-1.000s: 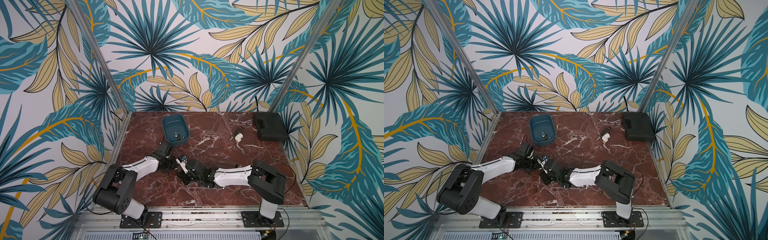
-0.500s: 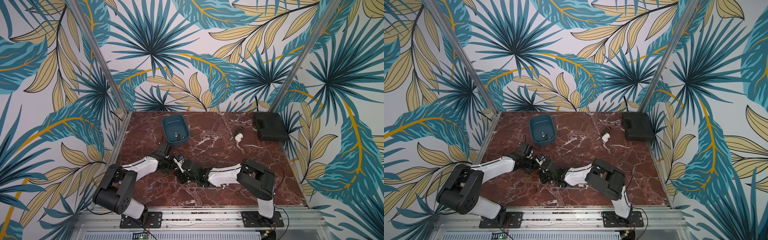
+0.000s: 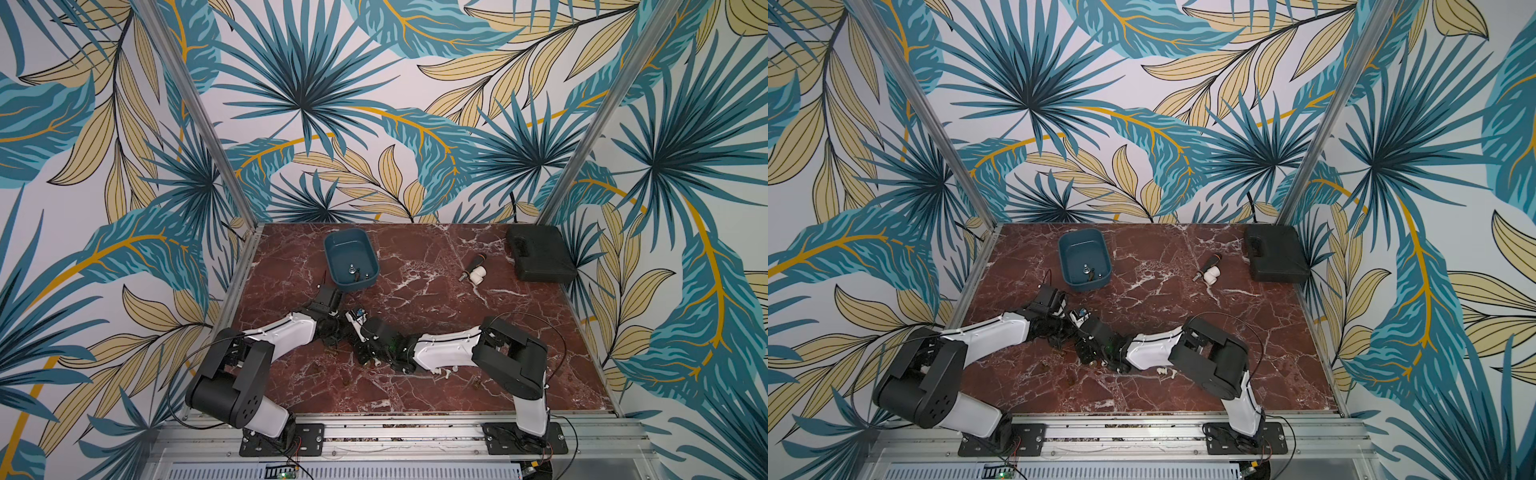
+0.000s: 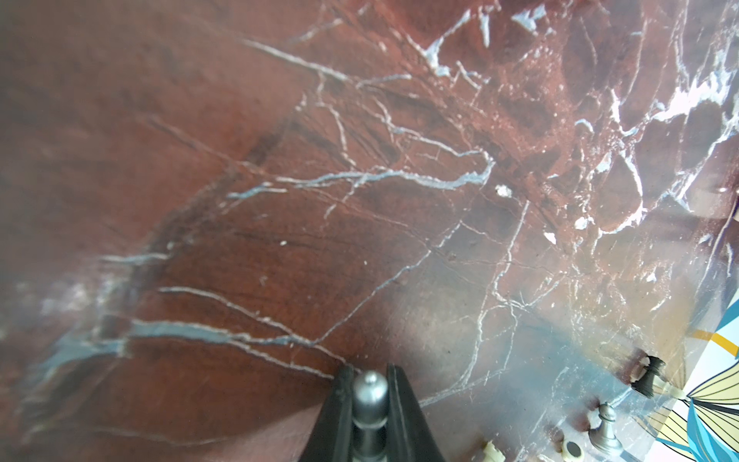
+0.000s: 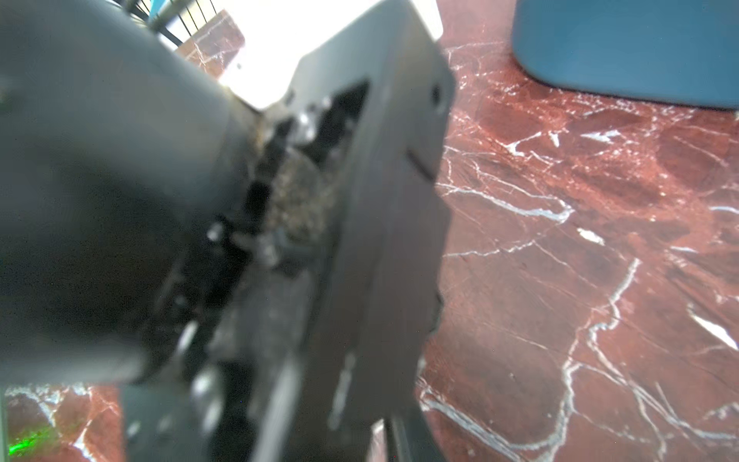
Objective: Put the chess pieces into the storage box
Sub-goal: Place the chess piece at the center of the board.
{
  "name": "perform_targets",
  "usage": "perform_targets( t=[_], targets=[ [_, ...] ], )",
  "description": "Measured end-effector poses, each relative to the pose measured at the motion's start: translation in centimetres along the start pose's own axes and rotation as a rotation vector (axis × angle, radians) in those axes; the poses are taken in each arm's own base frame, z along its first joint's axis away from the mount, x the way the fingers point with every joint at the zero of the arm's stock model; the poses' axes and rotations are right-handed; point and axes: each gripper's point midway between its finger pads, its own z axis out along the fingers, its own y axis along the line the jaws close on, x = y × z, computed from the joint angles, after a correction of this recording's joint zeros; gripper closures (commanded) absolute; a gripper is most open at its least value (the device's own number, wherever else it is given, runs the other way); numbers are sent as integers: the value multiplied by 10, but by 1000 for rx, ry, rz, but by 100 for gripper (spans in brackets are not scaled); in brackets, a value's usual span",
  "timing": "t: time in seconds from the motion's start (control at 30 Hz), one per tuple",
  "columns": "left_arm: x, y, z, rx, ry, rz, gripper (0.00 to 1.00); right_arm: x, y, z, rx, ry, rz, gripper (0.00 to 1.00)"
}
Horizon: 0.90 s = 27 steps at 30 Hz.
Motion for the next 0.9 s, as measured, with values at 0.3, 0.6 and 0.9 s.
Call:
perform_targets(
  t=[0.3, 0.6, 0.9],
  targets=[
    [0, 0, 1, 2, 11, 10, 100, 2, 0, -9, -6, 30, -10, 99],
    [-4, -7, 1, 3, 25, 44, 58, -26, 5, -59, -21, -16, -49, 100],
    [-7, -5, -3, -36, 22, 63, 51, -80, -2, -92, 22, -102, -121, 100]
  ],
)
